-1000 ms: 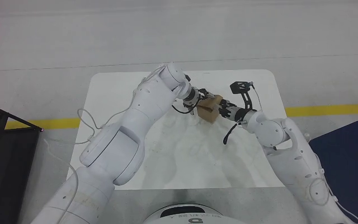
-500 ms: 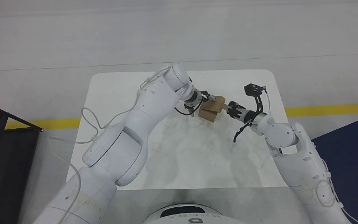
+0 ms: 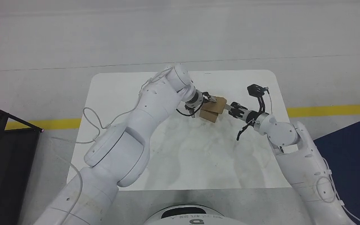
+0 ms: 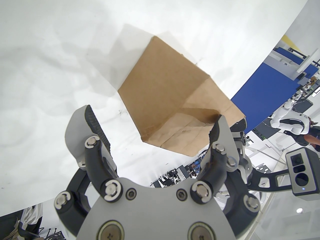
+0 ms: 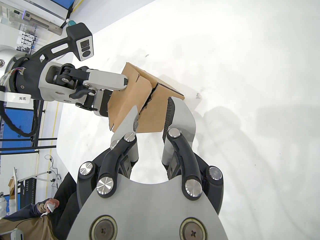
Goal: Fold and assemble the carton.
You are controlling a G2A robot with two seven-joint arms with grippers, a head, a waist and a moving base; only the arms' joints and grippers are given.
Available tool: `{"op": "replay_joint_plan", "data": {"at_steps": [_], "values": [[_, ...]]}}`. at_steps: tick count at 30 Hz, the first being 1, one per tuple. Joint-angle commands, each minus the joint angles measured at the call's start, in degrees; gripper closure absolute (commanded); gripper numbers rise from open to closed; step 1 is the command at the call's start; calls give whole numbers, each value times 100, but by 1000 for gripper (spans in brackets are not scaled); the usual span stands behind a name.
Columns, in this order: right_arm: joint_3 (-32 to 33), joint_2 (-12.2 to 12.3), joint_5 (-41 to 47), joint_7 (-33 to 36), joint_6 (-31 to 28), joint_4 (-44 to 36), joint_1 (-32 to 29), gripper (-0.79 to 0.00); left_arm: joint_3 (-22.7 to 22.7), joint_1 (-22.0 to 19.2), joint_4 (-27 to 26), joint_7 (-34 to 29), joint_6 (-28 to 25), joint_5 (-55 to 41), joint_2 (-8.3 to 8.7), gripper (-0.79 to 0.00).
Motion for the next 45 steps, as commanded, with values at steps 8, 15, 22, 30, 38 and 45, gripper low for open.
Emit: {"op": "replay_joint_plan", "data": {"at_steps": [8,15,22,30,38,45], "values": [[-121,-20,13,32,-11,116,149,-274,-99,-38,19,151,-133,-103,1,-785],[-108,-20,55,9,-37,133,151,-274,-324,-45,-52,810,-1502,-191,174,-785],[-56,-19,155,-43,-96,92,124,-292,-611,148,-102,1013,-2671,-568,316,-785],[-11,-19,374,22,-184,144,152,-286,-575,194,-119,1109,-2687,-468,323,-785],[36,-29,631,-21,-188,363,232,-280,-406,561,-585,1502,-3112,438,567,-785],[258,4,714,-55,-194,321,52,-271,-549,932,-1281,1292,-3440,694,838,-785]]}}
